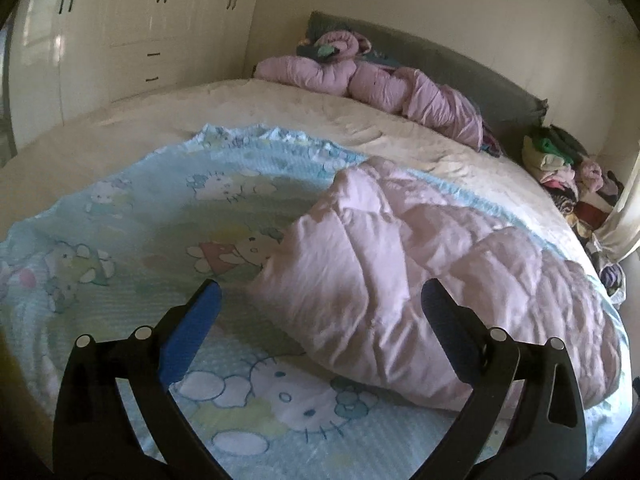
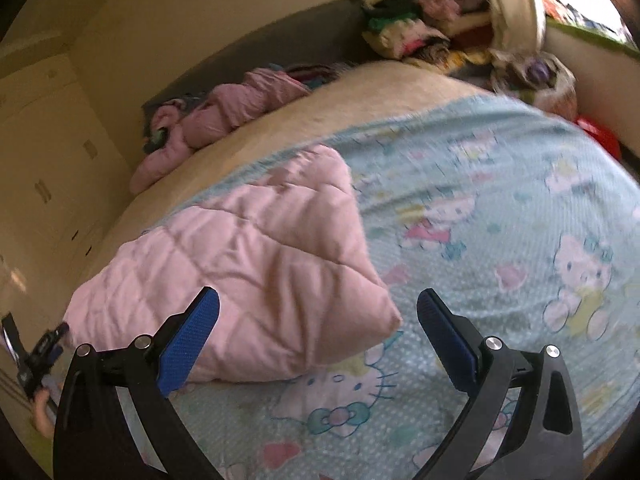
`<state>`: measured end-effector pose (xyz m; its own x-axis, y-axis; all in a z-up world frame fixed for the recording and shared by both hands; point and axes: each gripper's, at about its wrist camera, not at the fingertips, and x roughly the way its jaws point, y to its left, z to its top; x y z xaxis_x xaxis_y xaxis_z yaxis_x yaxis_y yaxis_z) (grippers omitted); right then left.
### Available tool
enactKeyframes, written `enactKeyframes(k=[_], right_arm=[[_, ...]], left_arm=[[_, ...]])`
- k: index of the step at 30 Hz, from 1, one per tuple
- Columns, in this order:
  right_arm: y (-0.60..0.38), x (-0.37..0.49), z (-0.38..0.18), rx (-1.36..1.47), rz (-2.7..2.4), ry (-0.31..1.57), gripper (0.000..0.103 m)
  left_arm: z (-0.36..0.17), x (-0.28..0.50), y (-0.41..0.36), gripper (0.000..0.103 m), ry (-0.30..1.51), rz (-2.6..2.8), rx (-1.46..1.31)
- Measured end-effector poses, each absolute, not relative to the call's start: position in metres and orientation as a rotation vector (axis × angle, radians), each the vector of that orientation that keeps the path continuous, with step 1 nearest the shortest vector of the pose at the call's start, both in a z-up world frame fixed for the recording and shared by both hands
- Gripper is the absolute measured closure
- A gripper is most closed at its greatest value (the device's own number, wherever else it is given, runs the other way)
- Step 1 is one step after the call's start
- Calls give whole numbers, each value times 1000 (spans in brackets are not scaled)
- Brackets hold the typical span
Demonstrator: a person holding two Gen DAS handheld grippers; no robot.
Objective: Fold large clothes
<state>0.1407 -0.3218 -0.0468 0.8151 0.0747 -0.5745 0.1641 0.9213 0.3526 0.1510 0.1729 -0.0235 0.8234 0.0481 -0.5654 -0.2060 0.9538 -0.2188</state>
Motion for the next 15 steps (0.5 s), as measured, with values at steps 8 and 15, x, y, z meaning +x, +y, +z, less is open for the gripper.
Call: enactKeyframes(k=[8,15], right_arm=[[-280,116,-10,319,27,548,4],[-230,83,-6,255,22,519,4]], left_arm=[[10,101,163,9,498,95,-267],[17,65,138,9,490,6,-222]])
